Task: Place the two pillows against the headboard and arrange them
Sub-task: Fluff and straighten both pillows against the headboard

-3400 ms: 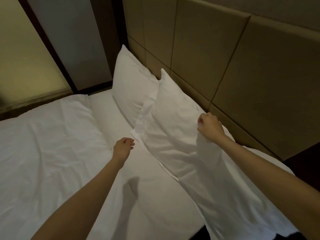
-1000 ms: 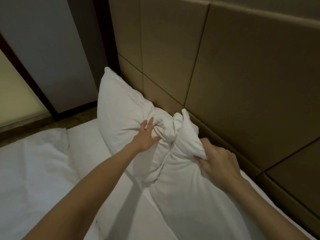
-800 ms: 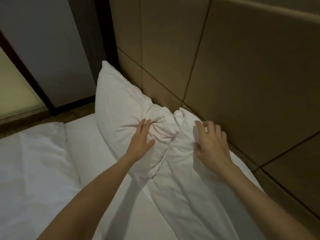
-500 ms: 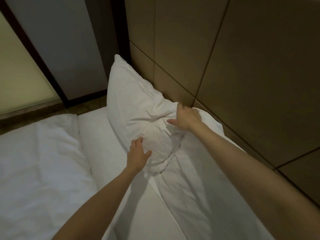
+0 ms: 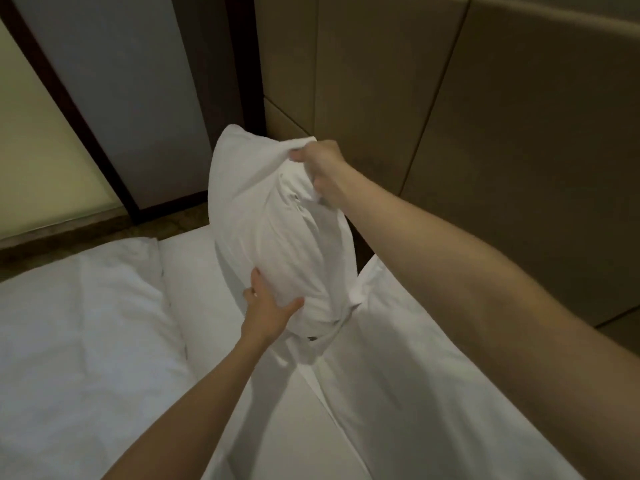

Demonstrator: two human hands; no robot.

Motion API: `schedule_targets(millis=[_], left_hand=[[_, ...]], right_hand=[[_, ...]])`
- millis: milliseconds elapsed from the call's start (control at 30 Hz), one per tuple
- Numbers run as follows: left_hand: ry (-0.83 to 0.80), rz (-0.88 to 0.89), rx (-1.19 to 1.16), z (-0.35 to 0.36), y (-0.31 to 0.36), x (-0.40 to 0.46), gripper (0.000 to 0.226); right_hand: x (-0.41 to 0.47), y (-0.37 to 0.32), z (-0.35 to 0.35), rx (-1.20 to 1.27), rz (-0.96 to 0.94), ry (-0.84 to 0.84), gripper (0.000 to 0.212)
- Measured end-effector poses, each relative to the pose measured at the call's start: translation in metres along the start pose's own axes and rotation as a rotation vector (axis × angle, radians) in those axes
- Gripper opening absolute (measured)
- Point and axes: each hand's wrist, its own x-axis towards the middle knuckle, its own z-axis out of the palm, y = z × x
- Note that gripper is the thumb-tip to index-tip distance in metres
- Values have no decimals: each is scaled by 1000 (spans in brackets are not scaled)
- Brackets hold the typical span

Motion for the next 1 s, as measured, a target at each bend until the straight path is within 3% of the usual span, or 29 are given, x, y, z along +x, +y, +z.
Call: schedule_targets(millis=[133,200,233,367,433,500,567,600,733,767,867,933,1000], left_hand=[[184,-9,196,-18,8,19,118],[191,48,360,-18,0,23,110],[165,55,440,-13,-7,22,105],[-168,-23,557,20,-45,8,99],[-305,-35,392,30,-53,4,99],[-316,-30,254,32,-51,7,95],[-302,-13,230,28,-44,12,88],[-300,-2,228,24,-40,14,84],[-323,19,244,14,-32,10,76],[-327,16,254,14,-30,5,77],[-300,-1,268,20,-25,-8,77],[-268,-3,269,23,-20,-16,75],[-253,3,270,25,-16,-24,73]], right_hand=[[3,-10,-2,114,47,19,42],[7,8,-23,-24,86,36,22],[6,19,-38,-171,88,53,10],[3,81,-105,-1219,175,-20,38],[0,100,-121,-1384,212,-47,47],[3,97,-123,-1320,82,51,46],[6,77,-119,-1225,-69,192,19],[7,67,-119,-1201,-127,239,16],[-13,64,-136,-1353,-320,338,8],[-21,73,-141,-1400,-333,324,4],[-48,111,-148,-1493,-462,298,28],[-64,137,-155,-1677,-679,158,42],[-74,159,-170,-1831,-612,-33,53]])
